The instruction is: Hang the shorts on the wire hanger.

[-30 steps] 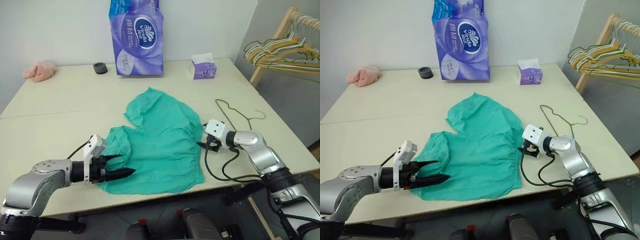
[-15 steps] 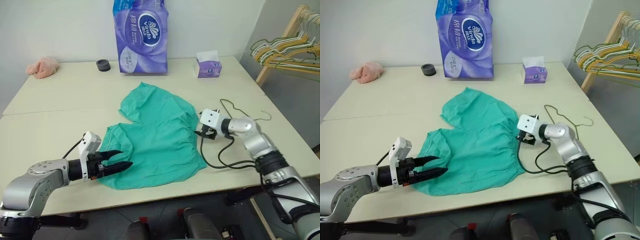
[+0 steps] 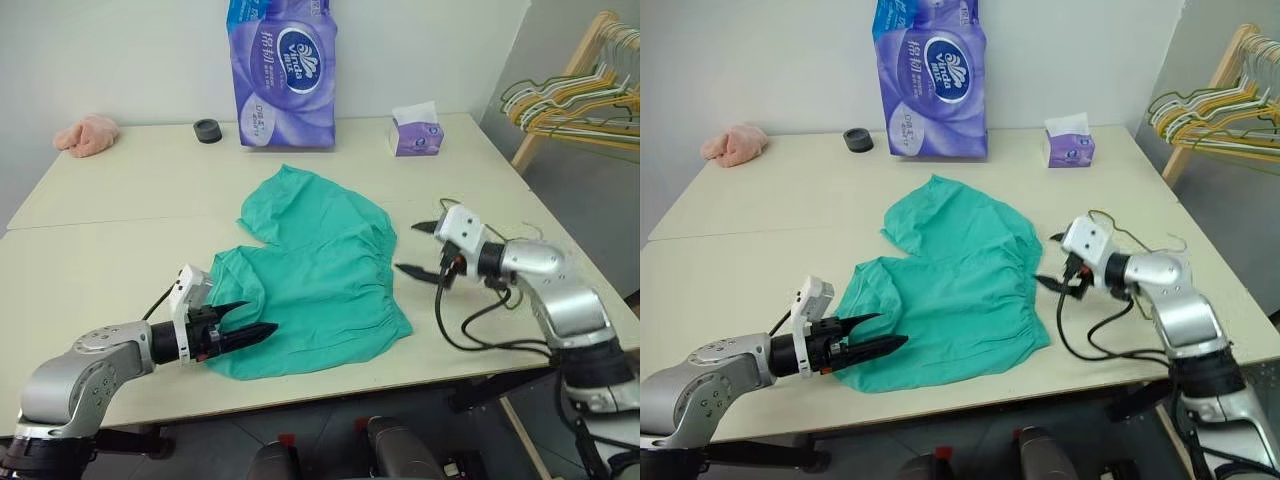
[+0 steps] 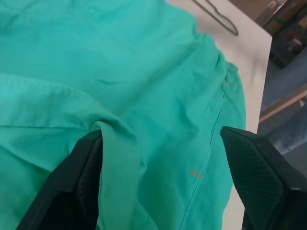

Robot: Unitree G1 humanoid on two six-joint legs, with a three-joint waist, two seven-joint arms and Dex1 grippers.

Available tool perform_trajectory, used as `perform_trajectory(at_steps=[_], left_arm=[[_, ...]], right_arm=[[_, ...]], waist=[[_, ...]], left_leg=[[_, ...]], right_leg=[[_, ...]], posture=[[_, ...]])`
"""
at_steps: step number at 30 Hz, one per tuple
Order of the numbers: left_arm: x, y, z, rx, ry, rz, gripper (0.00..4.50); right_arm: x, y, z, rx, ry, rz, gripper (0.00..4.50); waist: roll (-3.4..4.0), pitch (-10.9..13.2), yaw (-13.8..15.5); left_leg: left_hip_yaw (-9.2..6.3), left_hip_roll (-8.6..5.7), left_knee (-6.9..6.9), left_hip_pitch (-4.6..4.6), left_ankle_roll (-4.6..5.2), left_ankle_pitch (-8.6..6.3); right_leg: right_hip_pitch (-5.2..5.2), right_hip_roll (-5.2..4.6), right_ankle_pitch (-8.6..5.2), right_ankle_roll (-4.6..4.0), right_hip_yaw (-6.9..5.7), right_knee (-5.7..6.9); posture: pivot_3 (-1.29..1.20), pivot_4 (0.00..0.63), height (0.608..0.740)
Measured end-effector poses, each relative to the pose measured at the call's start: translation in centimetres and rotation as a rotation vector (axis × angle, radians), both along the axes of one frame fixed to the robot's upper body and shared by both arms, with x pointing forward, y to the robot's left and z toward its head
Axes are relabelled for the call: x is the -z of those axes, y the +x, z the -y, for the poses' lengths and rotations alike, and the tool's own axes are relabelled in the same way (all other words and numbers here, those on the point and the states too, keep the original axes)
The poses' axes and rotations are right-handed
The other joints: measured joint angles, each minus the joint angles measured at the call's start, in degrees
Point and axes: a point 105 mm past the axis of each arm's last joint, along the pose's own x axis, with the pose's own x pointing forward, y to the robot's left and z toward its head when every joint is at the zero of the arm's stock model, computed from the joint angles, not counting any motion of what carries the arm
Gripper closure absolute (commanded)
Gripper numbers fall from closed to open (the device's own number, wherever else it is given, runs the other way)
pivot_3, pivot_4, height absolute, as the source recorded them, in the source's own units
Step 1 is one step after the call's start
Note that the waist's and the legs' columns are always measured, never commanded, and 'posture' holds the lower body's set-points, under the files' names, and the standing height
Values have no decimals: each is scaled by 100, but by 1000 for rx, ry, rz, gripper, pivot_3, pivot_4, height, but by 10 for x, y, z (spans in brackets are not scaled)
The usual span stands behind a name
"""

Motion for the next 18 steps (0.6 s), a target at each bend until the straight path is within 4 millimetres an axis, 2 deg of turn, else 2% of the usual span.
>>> perform_trajectory(at_steps=[2,5,8,12,16,18], left_arm=[[-12,5,0,-18,-43,23,723],[-30,7,-2,-38,-97,52,723],[-42,3,3,-13,-131,63,723],[-46,-5,4,25,-74,61,723],[-36,-14,-19,35,120,57,723],[-31,-17,-39,38,249,58,723]], right_arm=[[15,-17,-18,-42,31,-67,166],[27,-37,-34,-92,34,-115,166],[44,-53,-40,-119,-2,-158,166],[72,-63,-37,-123,-108,-199,166],[79,-64,-35,-133,-168,-162,166],[78,-63,-34,-131,-172,-154,166]], waist=[[0,0,-2],[0,0,3],[-3,-1,22],[-2,-1,25],[-3,-2,19],[-3,-2,33]], left_leg=[[2,0,4,-2,0,0],[2,0,6,-1,0,0],[2,-2,6,-2,0,0],[6,-8,5,2,0,0],[9,-9,1,15,-2,1],[9,-7,-1,22,-3,1]], right_leg=[[-1,0,-11,20,3,1],[0,-2,-10,25,4,0],[1,-4,-11,26,3,-3],[0,3,-12,25,4,-2],[2,19,-19,13,3,-1],[4,24,-21,9,3,0]], posture=[[-164,97,740],[-155,97,740],[-151,96,740],[-146,94,740],[-142,94,740],[-133,93,740]])
